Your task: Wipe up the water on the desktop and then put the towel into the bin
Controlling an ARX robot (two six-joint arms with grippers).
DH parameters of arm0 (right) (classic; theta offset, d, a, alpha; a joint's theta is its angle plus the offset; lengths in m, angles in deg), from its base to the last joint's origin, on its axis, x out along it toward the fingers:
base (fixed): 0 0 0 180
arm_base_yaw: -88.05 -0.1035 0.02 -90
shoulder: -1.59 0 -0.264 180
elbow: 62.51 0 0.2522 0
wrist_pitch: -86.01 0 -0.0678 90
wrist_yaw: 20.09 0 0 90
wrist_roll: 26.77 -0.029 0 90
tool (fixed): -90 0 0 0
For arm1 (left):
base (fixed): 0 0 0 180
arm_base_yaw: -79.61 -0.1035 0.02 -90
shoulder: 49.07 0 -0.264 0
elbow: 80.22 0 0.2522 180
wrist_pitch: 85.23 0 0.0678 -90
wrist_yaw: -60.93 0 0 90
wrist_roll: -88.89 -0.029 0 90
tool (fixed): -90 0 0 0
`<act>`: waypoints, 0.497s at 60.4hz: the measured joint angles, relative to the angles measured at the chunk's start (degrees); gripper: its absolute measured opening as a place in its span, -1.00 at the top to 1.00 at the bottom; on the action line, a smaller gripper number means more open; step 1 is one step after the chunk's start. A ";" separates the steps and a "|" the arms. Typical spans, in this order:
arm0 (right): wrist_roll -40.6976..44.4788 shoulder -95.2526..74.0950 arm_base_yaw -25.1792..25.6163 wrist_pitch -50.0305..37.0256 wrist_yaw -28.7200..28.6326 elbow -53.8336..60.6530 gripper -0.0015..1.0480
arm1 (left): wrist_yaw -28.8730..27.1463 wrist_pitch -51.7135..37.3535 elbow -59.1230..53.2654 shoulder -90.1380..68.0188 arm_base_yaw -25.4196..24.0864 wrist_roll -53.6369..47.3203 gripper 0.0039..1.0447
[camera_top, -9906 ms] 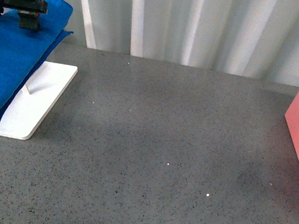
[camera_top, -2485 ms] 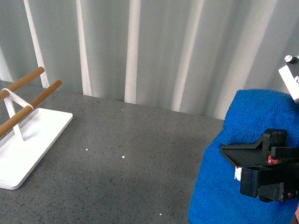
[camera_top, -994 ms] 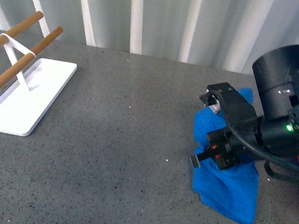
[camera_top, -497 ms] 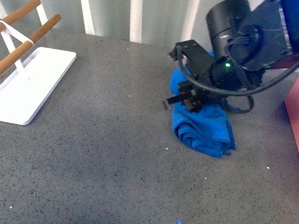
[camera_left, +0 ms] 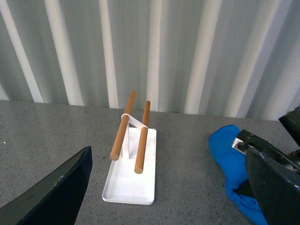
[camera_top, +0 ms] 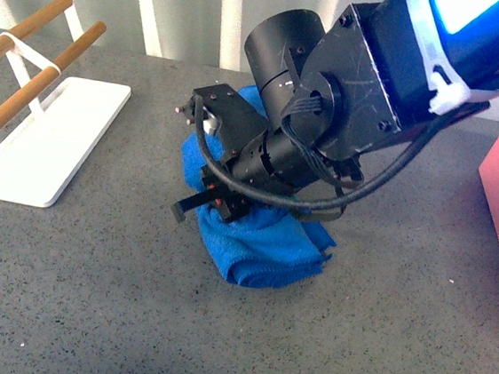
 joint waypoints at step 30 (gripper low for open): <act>-0.79 24.20 4.46 -5.70 3.41 21.90 0.87 | 0.00 0.00 0.00 0.00 0.00 0.00 -0.88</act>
